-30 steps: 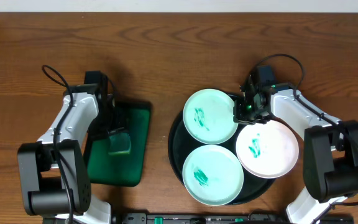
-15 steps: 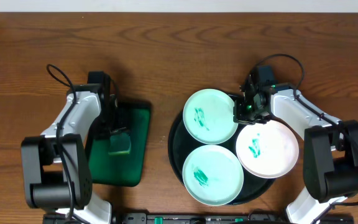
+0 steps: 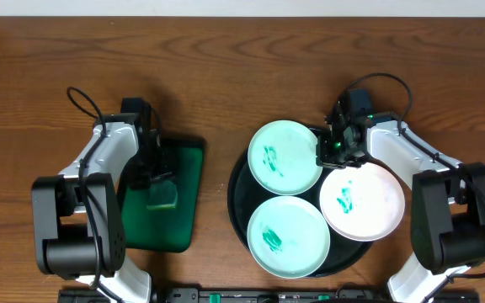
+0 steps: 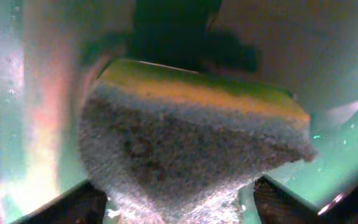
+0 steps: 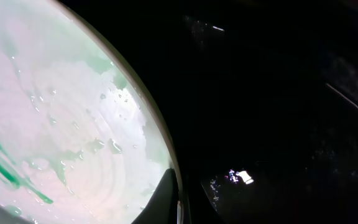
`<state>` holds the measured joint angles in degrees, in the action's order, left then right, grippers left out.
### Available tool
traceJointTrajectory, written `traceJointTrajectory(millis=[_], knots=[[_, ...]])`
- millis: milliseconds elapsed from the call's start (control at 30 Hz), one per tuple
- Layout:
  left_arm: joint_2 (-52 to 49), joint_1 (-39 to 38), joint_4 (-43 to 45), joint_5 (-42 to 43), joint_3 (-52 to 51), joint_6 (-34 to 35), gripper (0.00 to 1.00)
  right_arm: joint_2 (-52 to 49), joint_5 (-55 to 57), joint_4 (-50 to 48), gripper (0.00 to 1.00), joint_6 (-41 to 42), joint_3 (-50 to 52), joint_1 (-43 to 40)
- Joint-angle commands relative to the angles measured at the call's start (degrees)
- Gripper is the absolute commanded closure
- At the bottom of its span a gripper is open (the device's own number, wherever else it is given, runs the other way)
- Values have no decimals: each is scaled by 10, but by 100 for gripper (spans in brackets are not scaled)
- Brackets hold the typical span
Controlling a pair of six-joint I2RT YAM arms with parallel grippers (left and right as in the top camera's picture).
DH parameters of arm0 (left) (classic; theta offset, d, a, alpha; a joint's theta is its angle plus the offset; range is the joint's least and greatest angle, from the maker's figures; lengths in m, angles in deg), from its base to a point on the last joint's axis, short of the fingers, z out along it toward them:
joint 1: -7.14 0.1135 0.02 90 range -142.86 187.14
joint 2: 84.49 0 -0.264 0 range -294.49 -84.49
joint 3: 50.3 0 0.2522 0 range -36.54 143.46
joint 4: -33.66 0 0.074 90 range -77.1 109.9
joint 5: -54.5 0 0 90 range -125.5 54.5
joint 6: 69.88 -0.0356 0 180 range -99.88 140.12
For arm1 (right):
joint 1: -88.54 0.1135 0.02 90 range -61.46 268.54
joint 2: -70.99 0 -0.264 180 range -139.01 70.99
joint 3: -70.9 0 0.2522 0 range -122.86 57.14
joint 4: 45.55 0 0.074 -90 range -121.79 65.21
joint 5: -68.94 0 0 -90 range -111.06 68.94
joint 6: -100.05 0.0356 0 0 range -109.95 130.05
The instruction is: Clean dirty plates on tray and stack at the side
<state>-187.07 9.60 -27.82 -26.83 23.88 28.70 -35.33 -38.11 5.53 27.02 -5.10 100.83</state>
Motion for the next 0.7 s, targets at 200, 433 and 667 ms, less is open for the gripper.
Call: traceJointTrajectory(millis=[200,433,667], knots=[[-5,-1,-23,-1,-5,-4,13,1,18,8,99,-3,5,3],[42,-1,-28,-1,-5,-4,17,1,17,10,99,-3,5,3],[63,-1,-33,3,-5,-4,28,1,17,10,99,-3,5,3]])
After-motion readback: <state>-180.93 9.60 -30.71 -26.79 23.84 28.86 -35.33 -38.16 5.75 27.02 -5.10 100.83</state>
